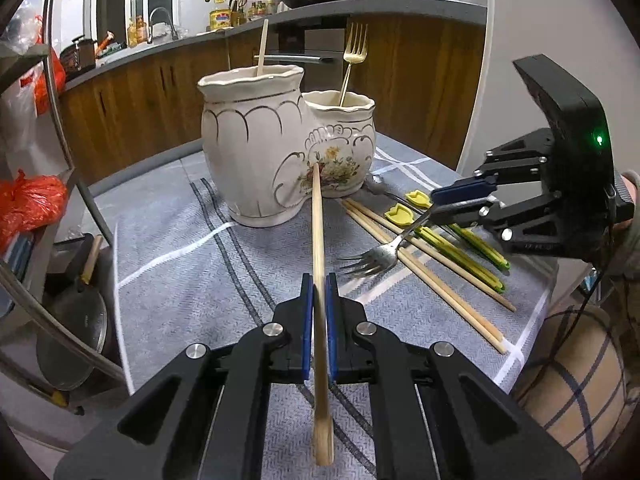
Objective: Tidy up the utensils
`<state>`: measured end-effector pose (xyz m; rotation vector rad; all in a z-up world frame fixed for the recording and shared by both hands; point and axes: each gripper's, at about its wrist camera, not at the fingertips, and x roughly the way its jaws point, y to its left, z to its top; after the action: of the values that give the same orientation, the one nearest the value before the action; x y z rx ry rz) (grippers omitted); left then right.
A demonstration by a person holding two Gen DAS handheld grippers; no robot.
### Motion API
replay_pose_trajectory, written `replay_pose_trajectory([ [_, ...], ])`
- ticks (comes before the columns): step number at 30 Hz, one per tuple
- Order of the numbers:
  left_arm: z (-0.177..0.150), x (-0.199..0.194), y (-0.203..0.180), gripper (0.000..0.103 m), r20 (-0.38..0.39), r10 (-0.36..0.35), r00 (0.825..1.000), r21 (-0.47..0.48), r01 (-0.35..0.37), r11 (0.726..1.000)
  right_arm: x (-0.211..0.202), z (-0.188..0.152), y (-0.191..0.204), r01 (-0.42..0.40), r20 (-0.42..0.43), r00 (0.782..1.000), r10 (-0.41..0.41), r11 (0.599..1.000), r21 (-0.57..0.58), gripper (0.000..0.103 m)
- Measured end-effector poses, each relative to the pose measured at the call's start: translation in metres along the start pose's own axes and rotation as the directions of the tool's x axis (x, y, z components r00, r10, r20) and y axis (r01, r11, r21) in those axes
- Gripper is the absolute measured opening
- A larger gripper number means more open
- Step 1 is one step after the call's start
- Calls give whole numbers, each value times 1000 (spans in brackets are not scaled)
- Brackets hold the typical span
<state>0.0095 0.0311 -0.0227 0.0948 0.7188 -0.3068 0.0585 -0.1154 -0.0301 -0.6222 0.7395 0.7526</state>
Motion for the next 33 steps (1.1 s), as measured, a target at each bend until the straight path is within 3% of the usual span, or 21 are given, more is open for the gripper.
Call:
replay_pose_trajectory([
  [11, -4, 6, 9, 6, -13, -59, 998, -18, 59, 998, 31, 25, 3, -131, -182, 978, 97, 974, -186, 24],
  [16, -4, 9, 11, 6, -16, -77, 997, -23, 77, 997, 42, 34, -3, -214, -264, 951, 161, 959, -184, 23],
  [20, -3, 9, 11, 6, -19, -85, 996, -23, 84, 996, 43, 37, -2, -232, -289, 942, 169, 952, -198, 17],
  [24, -3, 10, 11, 6, -17, -85, 996, -24, 85, 996, 35, 38, 6, -228, -266, 949, 171, 952, -202, 6],
  [33, -2, -7, 11, 6, 44, -72, 996, -14, 73, 997, -4, 26, -5, -162, -50, 986, 158, 984, -75, 6],
])
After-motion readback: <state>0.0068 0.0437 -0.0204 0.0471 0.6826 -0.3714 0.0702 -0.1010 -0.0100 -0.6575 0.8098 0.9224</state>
